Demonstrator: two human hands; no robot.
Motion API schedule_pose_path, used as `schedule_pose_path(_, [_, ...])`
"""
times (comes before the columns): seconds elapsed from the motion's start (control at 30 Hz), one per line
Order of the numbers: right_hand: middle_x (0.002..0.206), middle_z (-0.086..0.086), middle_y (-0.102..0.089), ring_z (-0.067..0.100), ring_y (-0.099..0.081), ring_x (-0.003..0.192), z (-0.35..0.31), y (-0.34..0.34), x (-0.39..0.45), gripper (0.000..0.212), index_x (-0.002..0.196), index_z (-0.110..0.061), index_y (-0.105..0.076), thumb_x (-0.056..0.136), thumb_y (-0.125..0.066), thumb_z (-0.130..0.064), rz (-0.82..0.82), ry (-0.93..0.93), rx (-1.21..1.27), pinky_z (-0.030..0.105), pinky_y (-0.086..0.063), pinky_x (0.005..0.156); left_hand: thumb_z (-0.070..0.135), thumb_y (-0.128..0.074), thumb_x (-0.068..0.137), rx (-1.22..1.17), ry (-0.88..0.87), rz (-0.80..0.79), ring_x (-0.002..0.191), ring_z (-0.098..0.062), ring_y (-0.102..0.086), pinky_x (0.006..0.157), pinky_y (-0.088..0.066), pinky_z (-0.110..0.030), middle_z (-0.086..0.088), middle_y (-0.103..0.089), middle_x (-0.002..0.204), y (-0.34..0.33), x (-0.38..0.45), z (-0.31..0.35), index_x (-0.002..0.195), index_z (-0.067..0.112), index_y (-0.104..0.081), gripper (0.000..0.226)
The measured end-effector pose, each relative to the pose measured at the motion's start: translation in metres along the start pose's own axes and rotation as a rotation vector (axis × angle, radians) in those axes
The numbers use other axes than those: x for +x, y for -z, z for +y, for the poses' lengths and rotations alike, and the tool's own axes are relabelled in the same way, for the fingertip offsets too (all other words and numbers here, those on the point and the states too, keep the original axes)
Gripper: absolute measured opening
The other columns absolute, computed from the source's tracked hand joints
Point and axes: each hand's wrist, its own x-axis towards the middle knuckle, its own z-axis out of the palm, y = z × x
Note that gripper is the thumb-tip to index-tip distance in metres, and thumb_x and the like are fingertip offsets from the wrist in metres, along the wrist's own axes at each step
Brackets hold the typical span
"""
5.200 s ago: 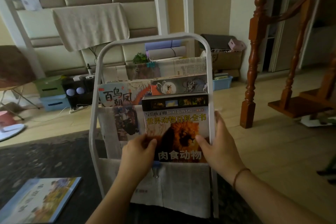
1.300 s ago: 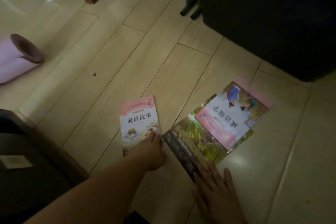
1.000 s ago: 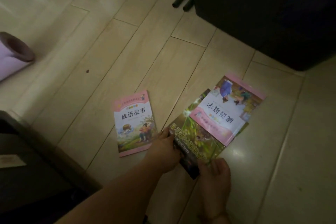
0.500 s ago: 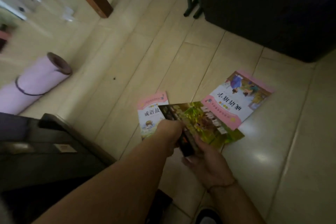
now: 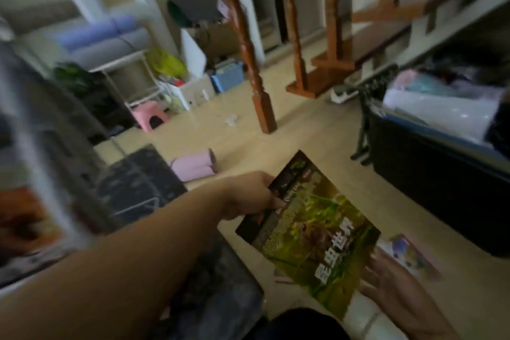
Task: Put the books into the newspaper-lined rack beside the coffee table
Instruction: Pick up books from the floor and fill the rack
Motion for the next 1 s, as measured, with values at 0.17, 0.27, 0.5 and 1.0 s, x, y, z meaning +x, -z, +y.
schedule_pose_path(0.17, [0.098,0.022,-0.071,0.029,-0.064,0.072,-0.059,-0.102,-0.071,0.081,0.113,0.001,-0.063,0.047,-0.091,-0.035,-0.142,0.208,-0.277,0.034,-0.047,0.059,0.017,-0.064,0.093,-0.178,-0.295,0.294,0.087,-0.017,-0.072,0.081,-0.058,-0.034,-0.006,-0.075,0.097,0.067,-0.121,0.013,0.111,0.019,-0.067,0.019])
schedule_pose_path(0.27, [0.103,0.015,-0.071,0.029,-0.064,0.075,-0.051,-0.143,-0.095,0.092,0.125,-0.005,-0.058,0.046,-0.09,-0.038,-0.224,0.296,-0.21,0.036,-0.049,0.059,0.017,-0.063,0.093,-0.524,-0.487,0.542,0.094,-0.02,-0.073,0.085,-0.058,-0.037,-0.006,-0.075,0.1,0.075,-0.19,-0.008,0.123,0.018,-0.06,0.03])
schedule_pose_path(0.5, [0.069,0.007,-0.068,0.023,-0.058,0.04,0.053,-0.273,-0.173,0.016,0.098,-0.017,-0.062,0.082,-0.062,-0.014,-0.281,0.122,-0.092,0.028,-0.047,0.035,0.021,-0.064,0.092,-0.557,-0.377,0.555,0.089,-0.012,-0.073,0.07,-0.056,-0.025,0.004,-0.076,0.103,0.048,-0.287,-0.104,0.117,0.023,-0.063,0.025])
schedule_pose_path(1.0, [0.147,-0.006,-0.04,0.012,-0.041,0.131,0.021,-0.501,-0.181,0.112,0.149,-0.045,-0.004,0.074,-0.082,-0.018,-0.697,1.16,-1.359,0.041,-0.04,0.105,0.012,-0.059,0.093,-0.583,-0.332,0.877,0.095,-0.011,-0.072,0.085,-0.059,-0.033,0.004,-0.076,0.098,0.126,-0.303,-0.213,0.107,0.014,-0.065,0.015])
